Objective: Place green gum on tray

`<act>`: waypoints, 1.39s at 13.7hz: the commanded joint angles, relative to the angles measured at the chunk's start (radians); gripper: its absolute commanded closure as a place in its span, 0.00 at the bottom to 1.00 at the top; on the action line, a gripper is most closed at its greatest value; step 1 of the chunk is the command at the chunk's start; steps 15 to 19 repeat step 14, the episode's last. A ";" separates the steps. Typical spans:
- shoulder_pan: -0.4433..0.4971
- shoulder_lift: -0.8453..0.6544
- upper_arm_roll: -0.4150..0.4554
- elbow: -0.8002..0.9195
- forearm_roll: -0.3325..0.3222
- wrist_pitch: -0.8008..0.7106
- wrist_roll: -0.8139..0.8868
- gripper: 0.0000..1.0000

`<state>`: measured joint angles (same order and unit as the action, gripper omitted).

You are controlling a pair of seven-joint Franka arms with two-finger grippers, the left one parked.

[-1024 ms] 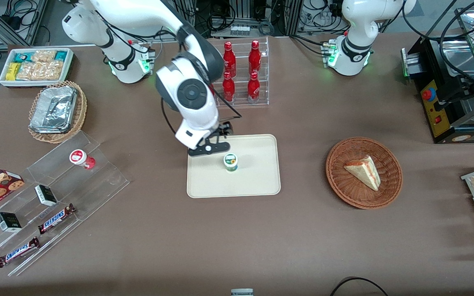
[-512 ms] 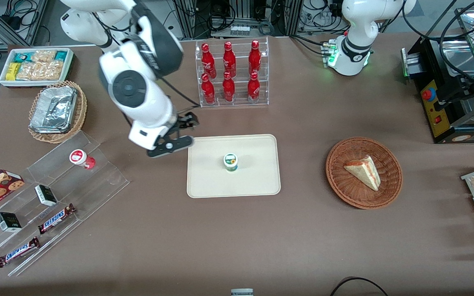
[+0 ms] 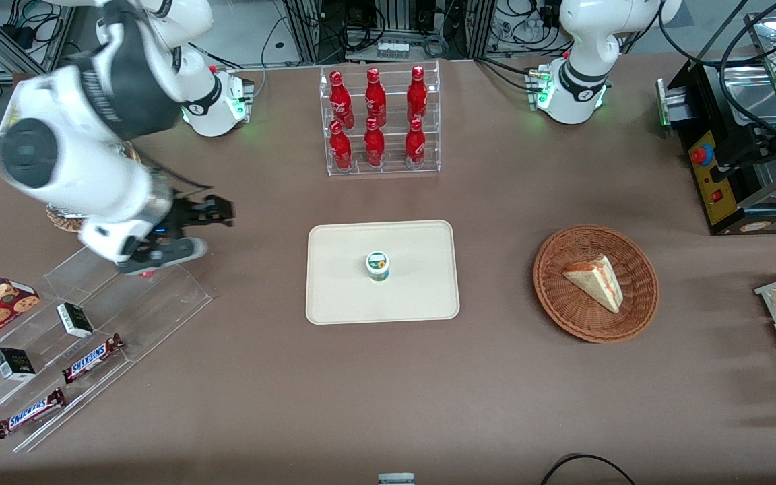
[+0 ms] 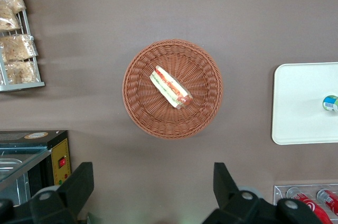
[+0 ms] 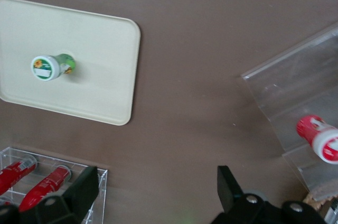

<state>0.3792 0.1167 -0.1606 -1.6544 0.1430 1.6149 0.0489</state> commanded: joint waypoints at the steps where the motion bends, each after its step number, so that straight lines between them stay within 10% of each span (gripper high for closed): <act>1: -0.158 -0.051 0.102 -0.039 -0.067 -0.018 -0.001 0.00; 7: -0.387 -0.084 0.170 -0.041 -0.103 -0.058 -0.096 0.00; 19: -0.428 -0.157 0.165 -0.038 -0.108 -0.181 -0.083 0.00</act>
